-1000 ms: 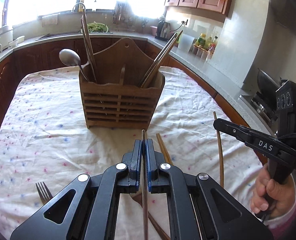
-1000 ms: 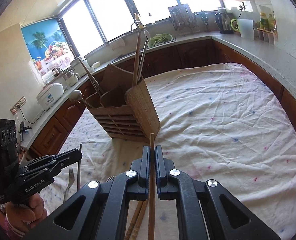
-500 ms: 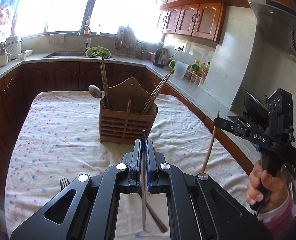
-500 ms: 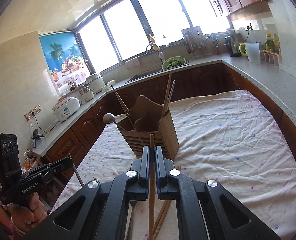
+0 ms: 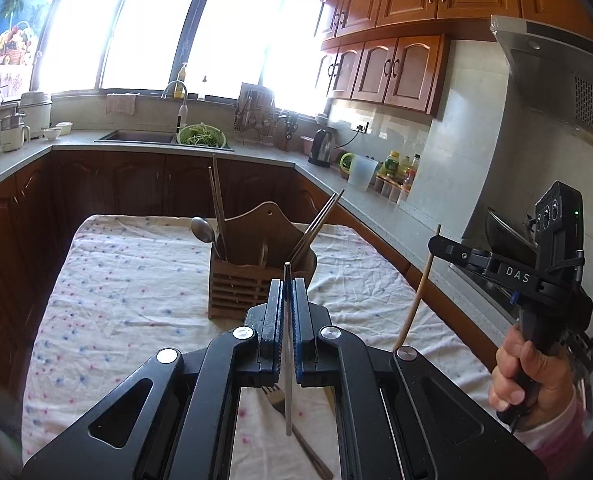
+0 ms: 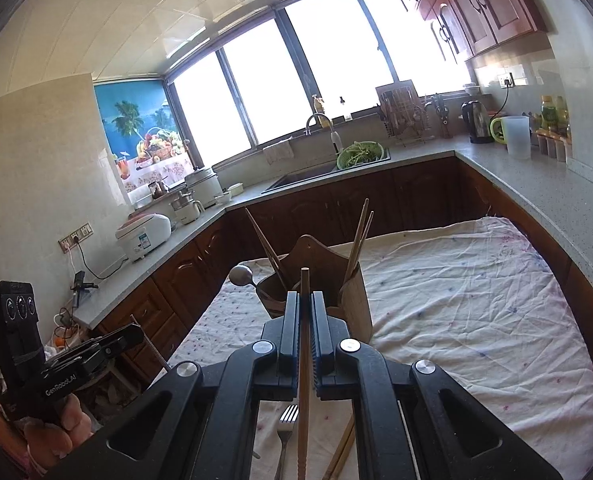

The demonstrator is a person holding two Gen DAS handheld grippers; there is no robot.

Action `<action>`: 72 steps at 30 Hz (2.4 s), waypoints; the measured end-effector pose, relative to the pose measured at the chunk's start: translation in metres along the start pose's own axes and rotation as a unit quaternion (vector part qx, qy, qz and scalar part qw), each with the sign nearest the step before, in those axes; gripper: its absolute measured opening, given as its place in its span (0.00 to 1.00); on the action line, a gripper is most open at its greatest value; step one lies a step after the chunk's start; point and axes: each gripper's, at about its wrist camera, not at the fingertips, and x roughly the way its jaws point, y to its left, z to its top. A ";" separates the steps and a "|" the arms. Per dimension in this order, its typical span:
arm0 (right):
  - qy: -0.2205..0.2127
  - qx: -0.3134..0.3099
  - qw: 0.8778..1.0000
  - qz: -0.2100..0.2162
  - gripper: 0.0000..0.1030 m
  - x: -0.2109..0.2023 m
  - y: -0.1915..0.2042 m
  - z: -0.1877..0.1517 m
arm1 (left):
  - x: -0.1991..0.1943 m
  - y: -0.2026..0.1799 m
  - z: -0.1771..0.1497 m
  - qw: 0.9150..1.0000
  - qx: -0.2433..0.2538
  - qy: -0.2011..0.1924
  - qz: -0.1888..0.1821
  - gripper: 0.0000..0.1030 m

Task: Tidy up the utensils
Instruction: 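Carry the fork and chopstick up and lower them into the wooden holder, then open both grippers to drop the fork and chopstick into the holder, then withdraw both grippers from the holder toward the remaining utensils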

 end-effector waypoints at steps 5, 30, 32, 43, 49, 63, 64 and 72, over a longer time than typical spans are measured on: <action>-0.015 -0.003 1.000 -0.003 0.05 0.005 0.000 0.013 | 0.001 0.003 0.018 1.000 0.001 -0.023 0.004 0.03; -0.108 -0.026 0.993 -0.048 0.05 0.095 -0.006 0.114 | 0.090 0.027 0.132 0.991 0.032 -0.113 0.071 0.03; -0.105 -0.024 0.993 -0.052 0.05 0.106 -0.009 0.109 | 0.104 0.033 0.127 0.991 0.027 -0.103 0.077 0.03; -0.074 -0.006 0.995 -0.062 0.05 0.140 -0.028 0.050 | 0.161 0.054 0.082 0.994 -0.002 -0.043 0.097 0.03; -0.060 0.001 0.996 -0.064 0.05 0.142 -0.038 0.039 | 0.167 0.057 0.069 0.993 -0.005 -0.035 0.109 0.03; -0.051 0.003 0.997 -0.058 0.15 0.140 -0.038 0.045 | 0.166 0.066 0.075 0.993 -0.017 -0.015 0.112 0.04; -0.053 0.001 0.997 -0.057 0.17 0.138 -0.037 0.045 | 0.165 0.066 0.075 0.993 -0.017 -0.014 0.113 0.07; -0.078 0.011 0.996 -0.044 0.81 0.108 -0.036 0.050 | 0.142 0.067 0.072 0.991 -0.027 -0.028 0.127 0.57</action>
